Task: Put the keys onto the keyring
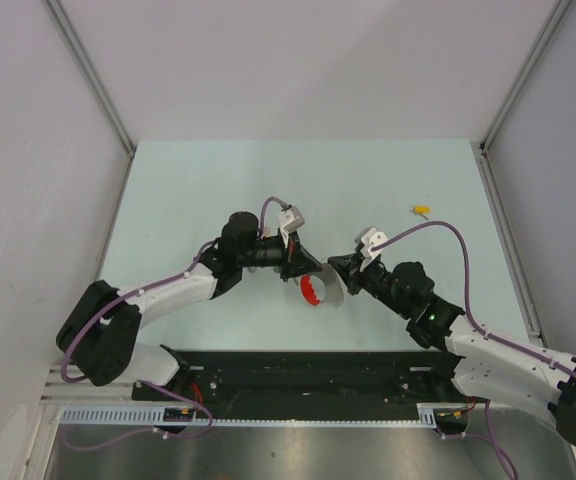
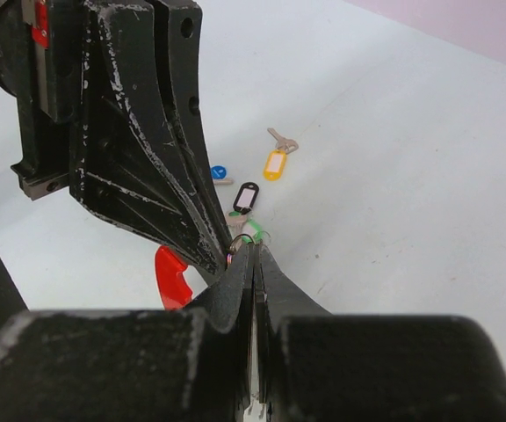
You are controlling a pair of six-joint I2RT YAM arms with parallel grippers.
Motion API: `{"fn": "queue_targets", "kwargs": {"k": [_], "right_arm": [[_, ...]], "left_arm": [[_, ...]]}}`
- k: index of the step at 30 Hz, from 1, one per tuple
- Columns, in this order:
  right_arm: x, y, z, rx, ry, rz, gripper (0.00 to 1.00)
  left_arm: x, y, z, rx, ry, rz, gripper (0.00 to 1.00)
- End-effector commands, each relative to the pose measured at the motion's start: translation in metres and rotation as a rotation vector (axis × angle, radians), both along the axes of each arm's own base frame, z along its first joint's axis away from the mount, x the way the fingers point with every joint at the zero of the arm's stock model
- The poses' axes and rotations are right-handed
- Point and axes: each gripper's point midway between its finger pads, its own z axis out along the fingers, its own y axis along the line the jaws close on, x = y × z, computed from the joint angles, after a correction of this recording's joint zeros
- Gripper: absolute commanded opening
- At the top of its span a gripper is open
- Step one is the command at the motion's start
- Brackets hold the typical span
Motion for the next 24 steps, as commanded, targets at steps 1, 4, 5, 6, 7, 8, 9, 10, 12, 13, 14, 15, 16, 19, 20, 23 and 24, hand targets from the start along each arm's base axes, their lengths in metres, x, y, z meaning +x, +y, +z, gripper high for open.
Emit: {"fn": "queue_targets", "kwargs": {"k": [1, 4, 5, 6, 7, 8, 9, 10, 12, 13, 14, 15, 16, 19, 20, 23, 24], "right_arm": [[0.000, 0.000, 0.014, 0.043, -0.013, 0.005, 0.00], [-0.002, 0.002, 0.014, 0.044, -0.011, 0.017, 0.00], [-0.002, 0.002, 0.014, 0.044, -0.011, 0.017, 0.00], [-0.002, 0.002, 0.014, 0.045, -0.010, 0.017, 0.00], [-0.002, 0.002, 0.014, 0.045, -0.010, 0.018, 0.00], [-0.002, 0.002, 0.013, 0.045, -0.008, 0.018, 0.00], [-0.002, 0.002, 0.014, 0.048, -0.008, 0.018, 0.00], [-0.002, 0.002, 0.013, 0.046, -0.007, 0.018, 0.00], [-0.002, 0.003, 0.013, 0.047, -0.006, 0.018, 0.00], [-0.002, 0.003, 0.014, 0.050, -0.008, 0.020, 0.00], [-0.002, 0.003, 0.014, 0.051, -0.007, 0.018, 0.00], [-0.006, 0.006, 0.013, 0.050, -0.005, 0.046, 0.00], [-0.006, 0.006, 0.014, 0.051, -0.005, 0.047, 0.00], [-0.008, 0.007, 0.014, 0.050, -0.006, 0.060, 0.00], [-0.008, 0.008, 0.014, 0.050, -0.006, 0.063, 0.00], [-0.010, 0.009, 0.014, 0.050, -0.009, 0.074, 0.00], [-0.010, 0.009, 0.014, 0.049, -0.008, 0.080, 0.00]], "left_arm": [[0.000, -0.006, 0.021, -0.018, -0.089, -0.010, 0.06], [-0.005, -0.010, 0.018, -0.013, -0.084, -0.027, 0.09], [-0.006, -0.011, 0.017, -0.011, -0.083, -0.028, 0.09], [-0.007, -0.011, 0.017, -0.012, -0.083, -0.031, 0.09], [-0.007, -0.012, 0.019, -0.021, -0.084, -0.032, 0.11], [-0.007, -0.012, 0.019, -0.025, -0.083, -0.031, 0.16], [-0.008, -0.013, 0.020, -0.032, -0.082, -0.032, 0.19], [-0.009, -0.014, 0.023, -0.046, -0.081, -0.035, 0.20], [-0.010, -0.014, 0.023, -0.055, -0.072, -0.037, 0.25], [-0.010, -0.015, 0.024, -0.062, -0.075, -0.043, 0.27], [-0.010, -0.016, 0.024, -0.064, -0.072, -0.045, 0.29], [-0.011, -0.016, 0.024, -0.065, -0.065, -0.047, 0.30], [-0.011, -0.017, 0.024, -0.067, -0.064, -0.051, 0.30], [-0.012, -0.018, 0.021, -0.064, -0.056, -0.055, 0.31], [-0.012, -0.019, 0.020, -0.063, -0.055, -0.057, 0.31], [-0.012, -0.020, 0.020, -0.063, -0.055, -0.057, 0.31], [-0.011, -0.020, 0.019, -0.061, -0.055, -0.054, 0.31]]}}
